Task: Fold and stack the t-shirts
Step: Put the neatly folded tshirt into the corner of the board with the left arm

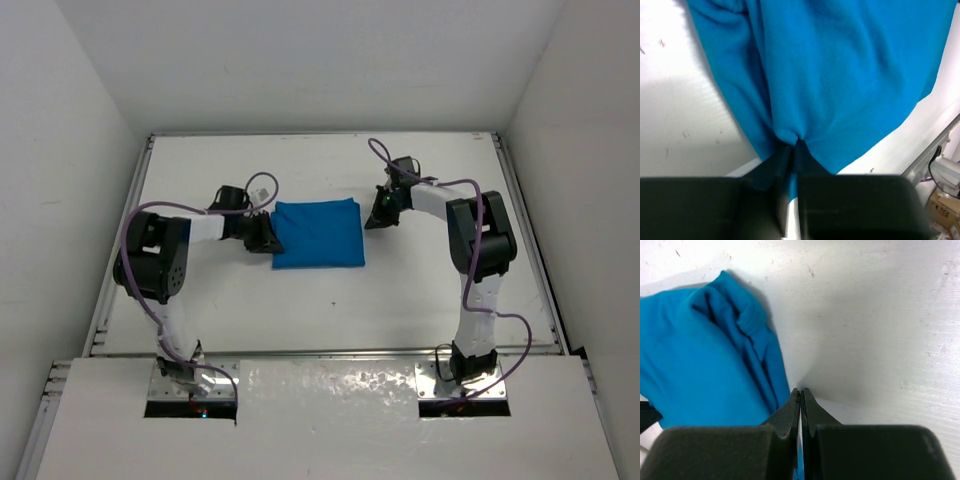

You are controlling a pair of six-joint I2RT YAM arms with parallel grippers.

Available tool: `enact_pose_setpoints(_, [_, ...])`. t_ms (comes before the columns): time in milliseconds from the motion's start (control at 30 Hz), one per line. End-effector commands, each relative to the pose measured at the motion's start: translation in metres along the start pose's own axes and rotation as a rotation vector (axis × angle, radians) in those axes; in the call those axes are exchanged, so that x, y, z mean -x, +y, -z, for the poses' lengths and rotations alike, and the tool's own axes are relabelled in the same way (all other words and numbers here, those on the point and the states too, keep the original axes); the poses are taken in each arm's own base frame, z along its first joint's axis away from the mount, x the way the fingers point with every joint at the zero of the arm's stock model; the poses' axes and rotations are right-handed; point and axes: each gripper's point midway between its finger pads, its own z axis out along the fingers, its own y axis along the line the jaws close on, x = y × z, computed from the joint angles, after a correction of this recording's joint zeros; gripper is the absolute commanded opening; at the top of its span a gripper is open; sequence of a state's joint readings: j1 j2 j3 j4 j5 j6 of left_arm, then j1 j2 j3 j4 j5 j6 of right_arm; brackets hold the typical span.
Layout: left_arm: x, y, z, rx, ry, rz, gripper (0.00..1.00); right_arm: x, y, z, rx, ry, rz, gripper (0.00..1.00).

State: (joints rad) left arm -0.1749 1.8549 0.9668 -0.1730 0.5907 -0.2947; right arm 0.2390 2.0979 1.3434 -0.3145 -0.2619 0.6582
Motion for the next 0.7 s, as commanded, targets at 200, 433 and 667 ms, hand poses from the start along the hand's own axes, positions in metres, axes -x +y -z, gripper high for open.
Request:
enact_pose_setpoints(200, [0.065, -0.052, 0.056, -0.03, -0.171, -0.125, 0.41, 0.022, 0.028, 0.027, 0.085, -0.084, 0.132, 0.0])
enact_pose_setpoints(433, [0.113, -0.053, 0.054, 0.017, -0.223, -0.161, 0.44, 0.07, 0.059, 0.049, 0.15, -0.232, 0.269, 0.54])
enact_pose_setpoints(667, [0.138, -0.032, 0.028, 0.014, -0.218, -0.156, 0.35, 0.083, 0.068, 0.016, 0.213, -0.203, 0.31, 0.41])
